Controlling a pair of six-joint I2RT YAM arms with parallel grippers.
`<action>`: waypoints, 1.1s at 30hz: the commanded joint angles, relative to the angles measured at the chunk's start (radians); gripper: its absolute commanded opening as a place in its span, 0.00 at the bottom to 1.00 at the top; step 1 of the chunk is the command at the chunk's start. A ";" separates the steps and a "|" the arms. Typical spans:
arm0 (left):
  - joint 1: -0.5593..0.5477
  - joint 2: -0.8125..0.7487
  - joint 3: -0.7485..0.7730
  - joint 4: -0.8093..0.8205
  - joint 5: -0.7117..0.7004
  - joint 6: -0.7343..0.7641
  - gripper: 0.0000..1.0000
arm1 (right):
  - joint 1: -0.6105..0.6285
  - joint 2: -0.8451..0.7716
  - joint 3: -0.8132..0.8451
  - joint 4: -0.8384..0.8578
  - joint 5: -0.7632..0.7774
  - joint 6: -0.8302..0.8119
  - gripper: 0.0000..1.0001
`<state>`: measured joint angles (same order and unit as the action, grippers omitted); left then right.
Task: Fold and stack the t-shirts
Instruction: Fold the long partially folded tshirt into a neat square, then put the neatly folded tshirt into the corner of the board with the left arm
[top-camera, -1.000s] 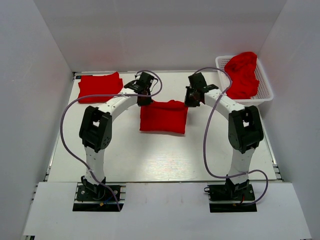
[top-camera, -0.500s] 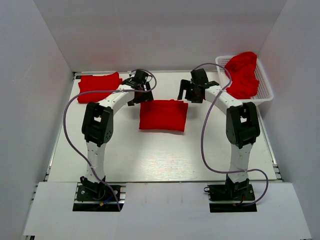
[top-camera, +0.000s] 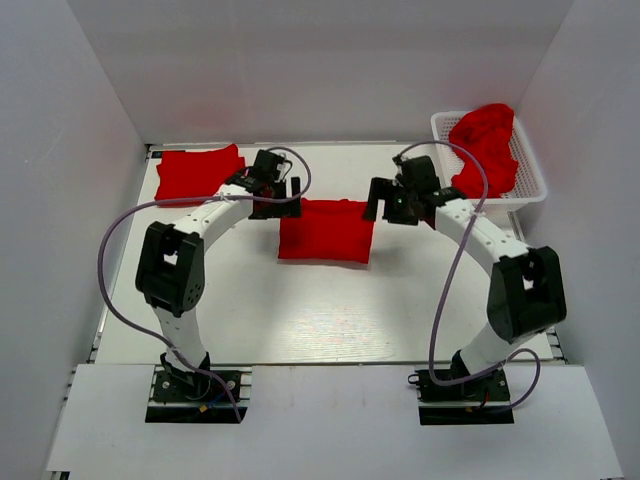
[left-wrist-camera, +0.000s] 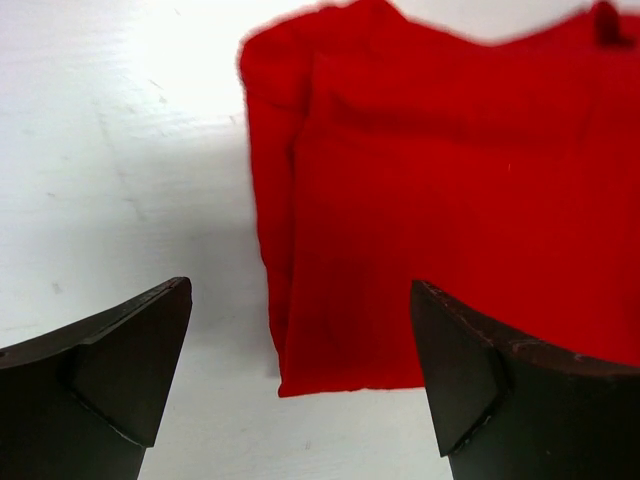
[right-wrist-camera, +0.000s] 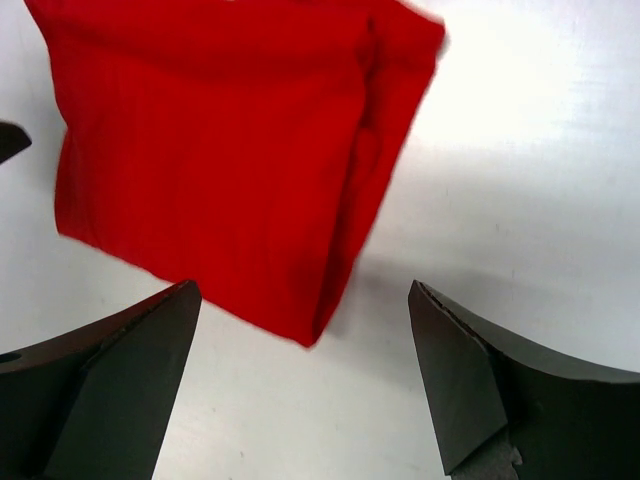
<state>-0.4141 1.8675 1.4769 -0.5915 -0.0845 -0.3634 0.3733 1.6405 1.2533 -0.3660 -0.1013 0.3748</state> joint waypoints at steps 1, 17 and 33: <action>-0.002 -0.031 -0.052 0.082 0.115 0.078 1.00 | 0.003 -0.074 -0.083 0.024 -0.028 -0.023 0.90; -0.012 0.214 -0.015 0.120 0.069 0.055 1.00 | -0.002 -0.189 -0.190 -0.002 0.018 -0.030 0.90; -0.022 0.223 0.018 0.138 0.065 0.078 0.00 | -0.001 -0.261 -0.200 -0.033 0.087 -0.016 0.90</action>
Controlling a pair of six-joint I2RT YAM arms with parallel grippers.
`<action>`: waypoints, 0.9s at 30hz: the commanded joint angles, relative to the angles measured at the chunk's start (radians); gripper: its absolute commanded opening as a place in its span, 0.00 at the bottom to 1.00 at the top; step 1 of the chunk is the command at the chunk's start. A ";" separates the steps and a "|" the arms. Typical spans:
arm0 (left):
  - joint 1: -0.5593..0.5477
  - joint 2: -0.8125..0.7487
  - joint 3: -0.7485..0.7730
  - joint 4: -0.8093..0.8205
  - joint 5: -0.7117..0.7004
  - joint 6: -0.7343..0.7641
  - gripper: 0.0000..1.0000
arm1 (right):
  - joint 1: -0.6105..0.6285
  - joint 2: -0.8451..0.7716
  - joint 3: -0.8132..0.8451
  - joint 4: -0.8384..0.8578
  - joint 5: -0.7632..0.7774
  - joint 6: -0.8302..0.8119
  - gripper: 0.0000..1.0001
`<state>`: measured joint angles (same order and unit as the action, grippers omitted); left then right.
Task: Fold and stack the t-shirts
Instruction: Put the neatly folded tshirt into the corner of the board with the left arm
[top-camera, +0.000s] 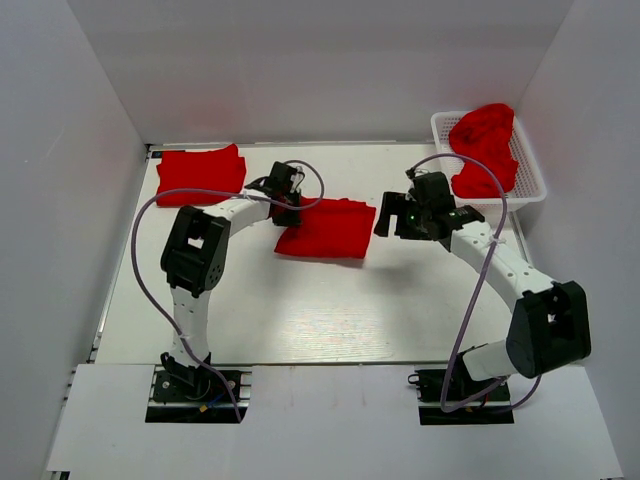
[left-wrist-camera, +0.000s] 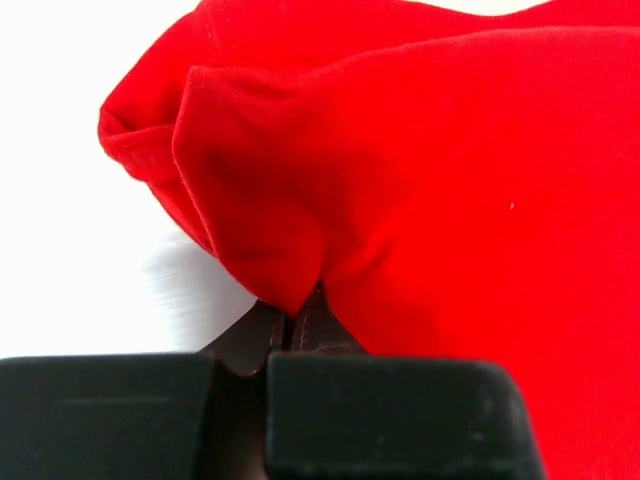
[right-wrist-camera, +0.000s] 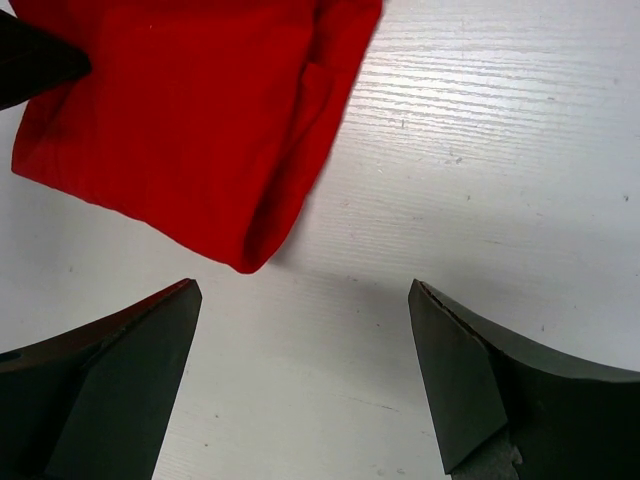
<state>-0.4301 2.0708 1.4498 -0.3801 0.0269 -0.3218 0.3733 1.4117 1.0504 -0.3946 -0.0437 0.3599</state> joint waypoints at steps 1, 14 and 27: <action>-0.006 0.020 0.097 -0.112 -0.082 0.046 0.00 | -0.002 -0.042 0.000 -0.006 0.030 -0.006 0.90; 0.034 -0.009 0.414 -0.227 -0.216 0.288 0.00 | -0.001 -0.091 -0.069 0.049 0.114 0.031 0.90; 0.114 0.075 0.736 -0.260 -0.340 0.493 0.00 | -0.002 -0.123 -0.127 0.169 0.140 0.057 0.90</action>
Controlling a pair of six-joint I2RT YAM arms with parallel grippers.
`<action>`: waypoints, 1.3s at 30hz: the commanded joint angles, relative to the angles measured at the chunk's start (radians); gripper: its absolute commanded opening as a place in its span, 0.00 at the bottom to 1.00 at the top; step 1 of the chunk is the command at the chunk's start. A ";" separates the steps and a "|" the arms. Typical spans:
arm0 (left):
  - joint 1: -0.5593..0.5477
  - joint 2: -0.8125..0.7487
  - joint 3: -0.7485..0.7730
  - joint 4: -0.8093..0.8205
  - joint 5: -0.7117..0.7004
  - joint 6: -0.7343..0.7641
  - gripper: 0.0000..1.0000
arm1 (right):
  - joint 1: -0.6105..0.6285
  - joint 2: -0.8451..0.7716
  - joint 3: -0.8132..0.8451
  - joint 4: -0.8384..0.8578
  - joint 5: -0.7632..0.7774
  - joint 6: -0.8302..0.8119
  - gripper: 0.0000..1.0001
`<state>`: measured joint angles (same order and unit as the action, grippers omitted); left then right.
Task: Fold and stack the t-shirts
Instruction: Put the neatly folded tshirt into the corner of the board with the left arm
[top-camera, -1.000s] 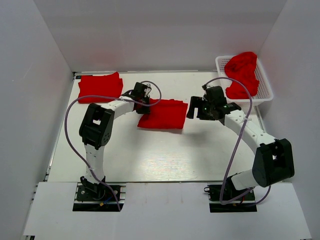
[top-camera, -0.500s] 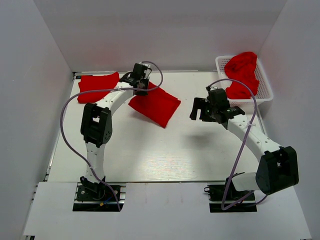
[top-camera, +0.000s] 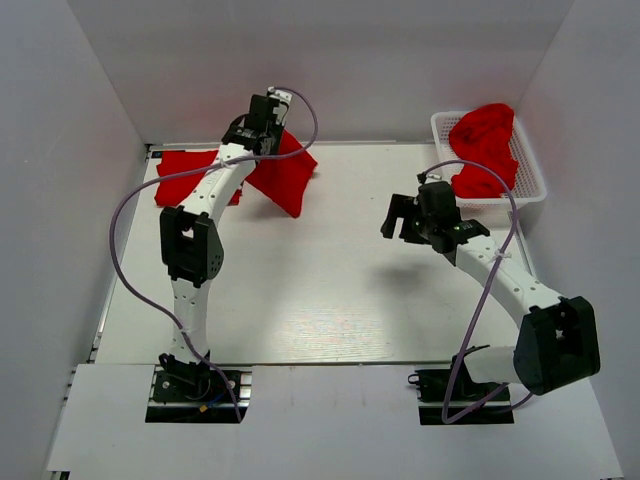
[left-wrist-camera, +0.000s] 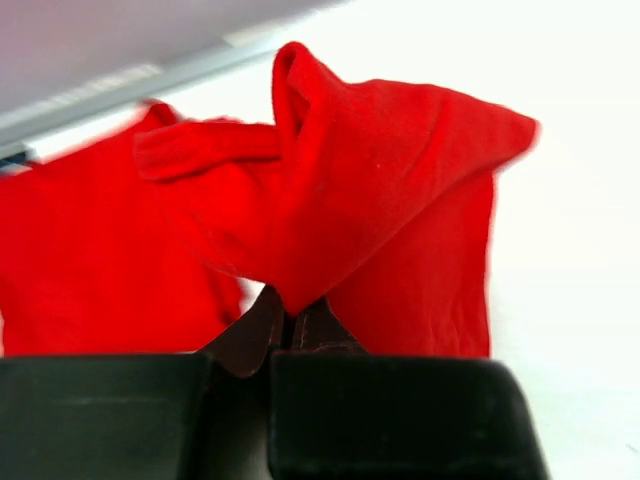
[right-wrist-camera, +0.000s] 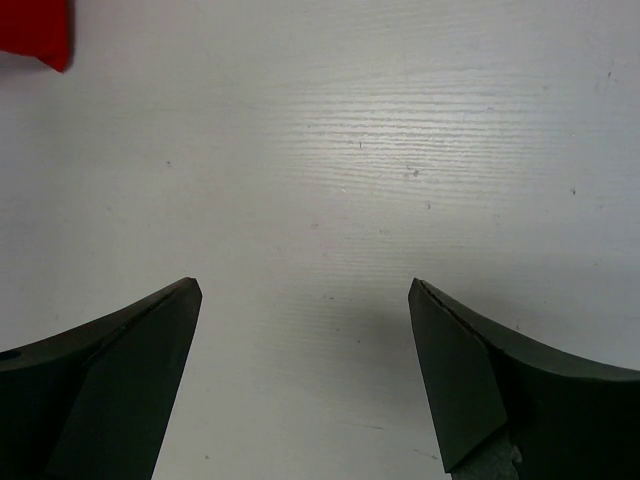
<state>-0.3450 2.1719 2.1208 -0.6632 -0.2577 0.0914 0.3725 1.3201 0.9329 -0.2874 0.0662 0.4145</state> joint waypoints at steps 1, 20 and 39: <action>0.029 -0.026 0.079 0.024 -0.055 0.108 0.00 | 0.000 -0.030 -0.005 0.062 0.038 0.003 0.90; 0.182 -0.015 0.134 0.146 -0.072 0.248 0.00 | 0.000 0.050 0.075 0.040 0.067 -0.011 0.90; 0.350 0.087 0.088 0.157 -0.026 0.211 0.00 | 0.000 0.182 0.191 0.001 0.073 -0.014 0.90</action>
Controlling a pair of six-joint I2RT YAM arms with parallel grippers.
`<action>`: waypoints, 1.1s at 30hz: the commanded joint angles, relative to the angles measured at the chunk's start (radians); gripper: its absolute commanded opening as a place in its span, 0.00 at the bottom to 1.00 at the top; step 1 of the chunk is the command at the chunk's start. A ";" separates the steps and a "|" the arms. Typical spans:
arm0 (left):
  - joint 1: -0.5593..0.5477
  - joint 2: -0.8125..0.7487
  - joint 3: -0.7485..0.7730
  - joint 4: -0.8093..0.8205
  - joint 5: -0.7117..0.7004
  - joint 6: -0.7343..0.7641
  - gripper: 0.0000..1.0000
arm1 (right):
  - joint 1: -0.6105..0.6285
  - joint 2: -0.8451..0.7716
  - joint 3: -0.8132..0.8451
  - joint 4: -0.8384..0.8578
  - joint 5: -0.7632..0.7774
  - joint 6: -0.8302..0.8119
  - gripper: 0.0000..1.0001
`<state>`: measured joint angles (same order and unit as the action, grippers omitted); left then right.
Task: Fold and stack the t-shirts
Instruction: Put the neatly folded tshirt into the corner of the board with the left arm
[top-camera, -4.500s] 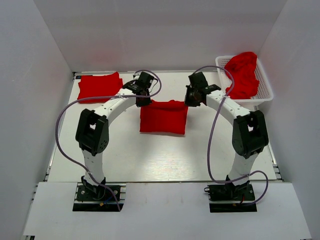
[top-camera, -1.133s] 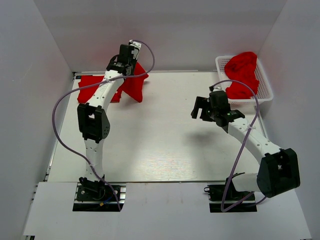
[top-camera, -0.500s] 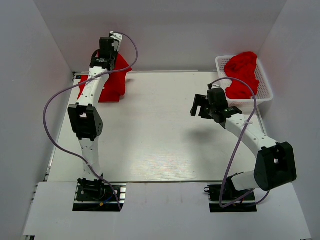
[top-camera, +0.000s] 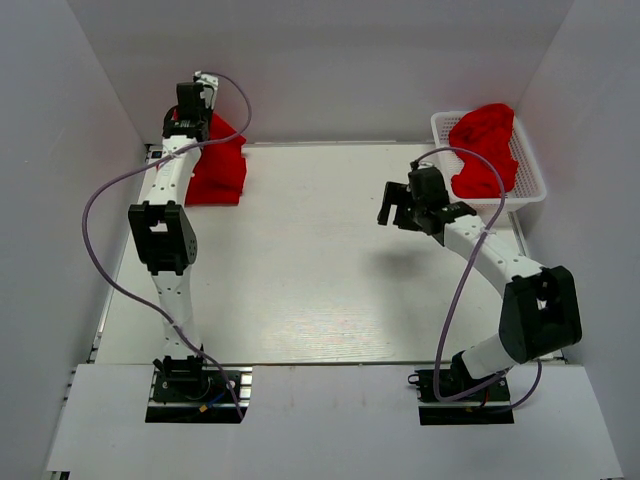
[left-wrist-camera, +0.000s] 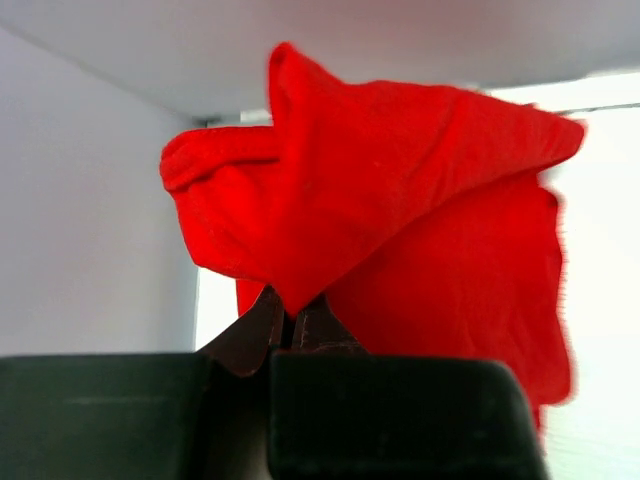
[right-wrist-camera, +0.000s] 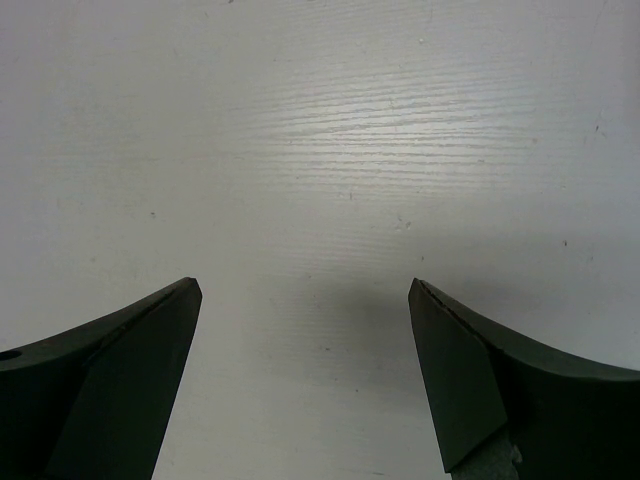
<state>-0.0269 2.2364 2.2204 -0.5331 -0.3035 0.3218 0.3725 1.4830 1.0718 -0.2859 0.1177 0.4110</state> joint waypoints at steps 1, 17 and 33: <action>0.031 0.034 -0.011 0.027 0.011 -0.020 0.00 | 0.002 0.020 0.062 -0.004 0.025 -0.014 0.90; 0.123 0.124 0.007 0.113 -0.213 -0.079 1.00 | 0.005 0.086 0.129 -0.036 0.007 0.006 0.90; 0.097 -0.182 -0.148 -0.100 0.060 -0.317 1.00 | 0.000 -0.013 0.111 -0.076 0.002 0.044 0.90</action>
<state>0.1013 2.2417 2.1170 -0.5251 -0.4690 0.0952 0.3759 1.5539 1.1828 -0.3565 0.1215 0.4236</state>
